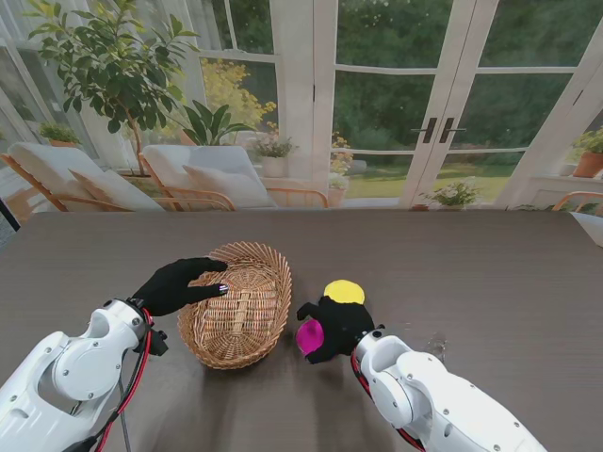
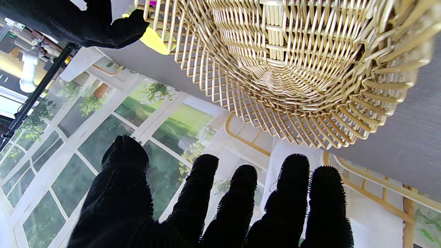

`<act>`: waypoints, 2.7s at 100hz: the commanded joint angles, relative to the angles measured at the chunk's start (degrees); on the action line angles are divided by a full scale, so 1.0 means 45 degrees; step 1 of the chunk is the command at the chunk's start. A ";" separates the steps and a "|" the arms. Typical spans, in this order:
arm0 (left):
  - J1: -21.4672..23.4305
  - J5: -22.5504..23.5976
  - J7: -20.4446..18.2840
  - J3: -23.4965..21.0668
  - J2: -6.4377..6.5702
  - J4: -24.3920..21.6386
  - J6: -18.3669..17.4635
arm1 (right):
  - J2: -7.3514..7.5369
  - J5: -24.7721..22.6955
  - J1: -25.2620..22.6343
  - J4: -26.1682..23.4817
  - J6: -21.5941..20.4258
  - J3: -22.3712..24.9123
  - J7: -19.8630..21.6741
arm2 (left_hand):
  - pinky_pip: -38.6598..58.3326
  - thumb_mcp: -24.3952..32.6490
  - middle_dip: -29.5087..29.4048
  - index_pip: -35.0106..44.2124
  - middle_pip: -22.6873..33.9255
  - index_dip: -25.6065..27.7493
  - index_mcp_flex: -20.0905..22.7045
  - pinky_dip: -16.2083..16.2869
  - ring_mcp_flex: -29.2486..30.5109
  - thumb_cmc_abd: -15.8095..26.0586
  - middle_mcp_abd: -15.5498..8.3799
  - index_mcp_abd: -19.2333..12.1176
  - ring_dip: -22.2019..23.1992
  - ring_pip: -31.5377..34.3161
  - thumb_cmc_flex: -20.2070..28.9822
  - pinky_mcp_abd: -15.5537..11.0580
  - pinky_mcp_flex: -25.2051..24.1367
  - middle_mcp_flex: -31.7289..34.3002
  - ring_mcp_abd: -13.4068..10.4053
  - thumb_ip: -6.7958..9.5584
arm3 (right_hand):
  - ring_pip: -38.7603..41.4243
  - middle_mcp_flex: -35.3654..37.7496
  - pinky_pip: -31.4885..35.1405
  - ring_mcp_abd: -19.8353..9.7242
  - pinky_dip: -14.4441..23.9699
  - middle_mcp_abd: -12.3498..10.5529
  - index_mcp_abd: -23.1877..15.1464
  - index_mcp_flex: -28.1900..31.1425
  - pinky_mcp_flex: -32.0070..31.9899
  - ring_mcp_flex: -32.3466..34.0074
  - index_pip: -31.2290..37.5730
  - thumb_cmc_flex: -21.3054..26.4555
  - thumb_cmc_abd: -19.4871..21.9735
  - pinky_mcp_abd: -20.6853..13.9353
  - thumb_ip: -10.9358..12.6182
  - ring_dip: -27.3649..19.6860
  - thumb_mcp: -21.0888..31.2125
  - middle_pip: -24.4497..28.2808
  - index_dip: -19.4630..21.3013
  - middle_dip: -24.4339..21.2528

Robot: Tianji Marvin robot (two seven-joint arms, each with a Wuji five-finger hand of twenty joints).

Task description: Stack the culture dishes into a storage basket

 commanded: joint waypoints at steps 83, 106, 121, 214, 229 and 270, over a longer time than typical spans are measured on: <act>0.0014 -0.0146 -0.0476 0.0034 0.0033 -0.0112 0.0119 | 0.0215 -0.0144 0.0828 0.0583 -0.1186 -0.0342 0.1182 | -0.0038 -0.0317 -0.0159 0.0057 -0.0077 0.0094 0.0290 0.0211 -0.0091 0.0728 0.0079 0.0121 -0.0079 -0.0191 0.0340 0.0264 -0.0104 0.0153 0.0255 0.0387 | -0.0103 -0.1284 0.0820 -0.0265 0.0396 -0.0543 0.0205 -0.1101 0.0196 0.0305 0.0357 0.1746 -0.0665 -0.0477 0.0009 -0.0591 -0.0517 0.0094 0.0186 -0.0192; -0.0051 -0.0207 -0.0594 0.0092 0.0050 -0.0089 0.0172 | 0.0222 -0.0199 0.1096 0.0884 -0.1342 -0.0576 0.1118 | 0.0016 -0.0319 -0.0156 0.0058 -0.0075 0.0096 0.0296 0.0223 -0.0082 0.0747 0.0081 0.0120 -0.0076 -0.0185 0.0342 0.0245 -0.0076 0.0160 0.0260 0.0388 | -0.0180 -0.1350 0.0805 -0.0210 0.0372 -0.0456 0.0221 -0.1150 0.0162 0.0236 0.0410 0.1003 -0.0159 -0.0463 -0.0001 -0.0671 -0.0641 0.0099 0.0133 -0.0237; -0.0071 -0.0228 -0.0668 0.0115 0.0060 -0.0099 0.0230 | 0.0185 -0.0059 0.1379 0.1237 -0.1381 -0.0922 0.0986 | 0.0065 -0.0317 -0.0155 0.0070 -0.0076 0.0101 0.0330 0.0232 -0.0088 0.0763 0.0088 0.0106 -0.0074 -0.0181 0.0341 0.0232 -0.0079 0.0159 0.0254 0.0388 | -0.0179 -0.1411 0.0801 -0.0171 0.0361 -0.0427 0.0209 -0.1212 0.0156 0.0226 0.0435 0.0733 -0.0028 -0.0459 -0.0018 -0.0690 -0.0625 0.0111 0.0110 -0.0248; -0.0159 -0.0297 -0.0896 0.0211 0.0097 -0.0064 0.0321 | 0.0147 0.0463 0.1869 0.1974 -0.1220 -0.1718 0.1102 | 0.0234 -0.0326 -0.0149 0.0091 -0.0075 0.0113 0.0406 0.0189 -0.0080 0.0850 0.0103 0.0142 -0.0064 -0.0164 0.0400 0.0246 -0.0082 0.0174 0.0278 0.0380 | -0.0243 -0.2024 0.0760 -0.0178 0.0336 -0.0195 0.0218 -0.1545 0.0093 -0.0059 -0.0377 0.0760 -0.0073 -0.0433 -0.0133 -0.0775 -0.0517 0.0260 -0.0078 -0.0215; -0.0156 -0.0310 -0.0901 0.0206 0.0098 -0.0067 0.0317 | 0.0126 0.0490 0.1857 0.2050 -0.1203 -0.1740 0.1006 | 0.0241 -0.0326 -0.0148 0.0088 -0.0075 0.0112 0.0404 0.0180 -0.0068 0.0852 0.0111 0.0163 -0.0064 -0.0161 0.0414 0.0236 -0.0084 0.0179 0.0279 0.0380 | -0.0157 -0.1934 0.0775 -0.0240 0.0334 -0.0193 0.0195 -0.1505 0.0171 0.0045 -0.0408 0.1119 -0.0192 -0.0451 -0.0114 -0.0765 -0.0668 0.0399 0.0158 -0.0123; -0.0264 -0.0406 -0.1100 0.0267 0.0131 -0.0006 0.0308 | 0.0016 0.0786 0.1889 0.2284 -0.1146 -0.1816 0.0694 | 0.0254 -0.0330 -0.0152 0.0102 -0.0081 0.0120 0.0443 0.0164 -0.0088 0.0881 0.0112 0.0160 -0.0067 -0.0171 0.0414 0.0243 -0.0092 0.0158 0.0262 0.0380 | 0.0230 -0.0986 0.0876 -0.0350 0.0295 -0.0124 0.0045 -0.1032 0.0404 0.0582 0.0583 0.1324 -0.0241 -0.0355 -0.0107 -0.0702 -0.0805 0.1130 0.0706 0.0311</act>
